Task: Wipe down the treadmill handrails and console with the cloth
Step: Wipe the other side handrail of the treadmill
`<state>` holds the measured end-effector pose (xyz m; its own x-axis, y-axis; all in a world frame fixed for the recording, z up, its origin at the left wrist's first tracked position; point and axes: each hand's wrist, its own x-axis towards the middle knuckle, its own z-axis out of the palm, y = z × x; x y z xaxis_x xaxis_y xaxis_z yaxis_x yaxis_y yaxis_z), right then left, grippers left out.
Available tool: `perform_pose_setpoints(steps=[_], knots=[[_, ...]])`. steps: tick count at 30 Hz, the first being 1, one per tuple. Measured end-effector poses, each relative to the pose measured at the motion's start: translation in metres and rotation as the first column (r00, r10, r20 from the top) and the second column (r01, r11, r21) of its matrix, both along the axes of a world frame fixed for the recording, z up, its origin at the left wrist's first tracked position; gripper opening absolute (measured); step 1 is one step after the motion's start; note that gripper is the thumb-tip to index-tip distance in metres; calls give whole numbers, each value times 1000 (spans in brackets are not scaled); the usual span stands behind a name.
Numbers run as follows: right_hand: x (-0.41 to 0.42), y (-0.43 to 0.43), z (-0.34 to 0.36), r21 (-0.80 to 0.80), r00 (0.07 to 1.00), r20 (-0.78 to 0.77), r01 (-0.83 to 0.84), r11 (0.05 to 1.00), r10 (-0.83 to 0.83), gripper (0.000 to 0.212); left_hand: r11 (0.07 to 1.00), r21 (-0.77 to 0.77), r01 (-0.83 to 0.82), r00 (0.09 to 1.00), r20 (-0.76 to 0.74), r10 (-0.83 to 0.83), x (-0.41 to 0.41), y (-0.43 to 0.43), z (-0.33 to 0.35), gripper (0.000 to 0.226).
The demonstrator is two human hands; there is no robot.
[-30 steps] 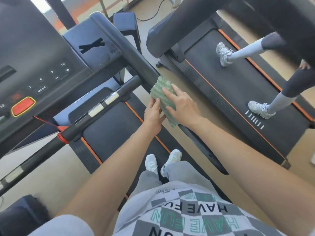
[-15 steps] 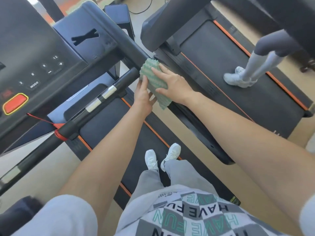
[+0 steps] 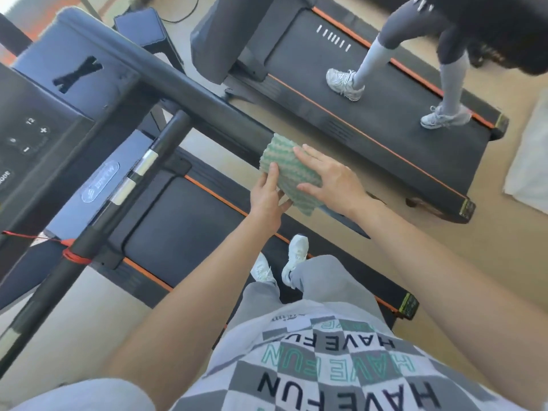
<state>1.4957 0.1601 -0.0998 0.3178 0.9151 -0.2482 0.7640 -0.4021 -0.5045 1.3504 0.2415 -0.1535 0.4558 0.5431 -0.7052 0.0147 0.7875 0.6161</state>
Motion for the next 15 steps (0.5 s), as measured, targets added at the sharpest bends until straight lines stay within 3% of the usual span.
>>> perform_pose_setpoints(steps=[9,15], knots=[[13,-97,-16,93,986,112,109,990,-119,81,951,-15,308,949,-65,-308,29,-69,15,57],[23,-148,-18,60,952,-122,288,956,-279,77,907,-65,415,910,13,-415,36,-103,15,50]])
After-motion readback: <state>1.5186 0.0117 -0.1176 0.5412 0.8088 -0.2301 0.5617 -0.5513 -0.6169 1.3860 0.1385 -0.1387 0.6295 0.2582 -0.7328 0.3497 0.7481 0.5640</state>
